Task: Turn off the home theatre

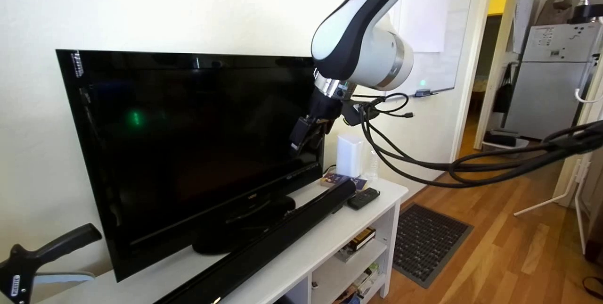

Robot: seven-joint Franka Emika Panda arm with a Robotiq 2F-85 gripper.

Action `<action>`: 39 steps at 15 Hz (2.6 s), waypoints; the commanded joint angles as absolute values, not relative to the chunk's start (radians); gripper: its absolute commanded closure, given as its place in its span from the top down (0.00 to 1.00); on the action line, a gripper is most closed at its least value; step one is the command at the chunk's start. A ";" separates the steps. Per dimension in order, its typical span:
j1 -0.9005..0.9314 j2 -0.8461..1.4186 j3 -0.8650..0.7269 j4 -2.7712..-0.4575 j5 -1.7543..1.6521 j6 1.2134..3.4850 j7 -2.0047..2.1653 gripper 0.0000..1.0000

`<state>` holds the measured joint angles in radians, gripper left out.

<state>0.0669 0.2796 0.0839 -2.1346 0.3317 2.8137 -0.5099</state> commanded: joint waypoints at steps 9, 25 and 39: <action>-0.030 0.357 0.179 -2.102 0.311 2.855 -0.500 1.00; 0.020 0.809 0.127 -1.671 0.046 2.818 -0.302 0.45; 0.087 0.948 0.059 -1.494 0.006 2.810 -0.123 0.01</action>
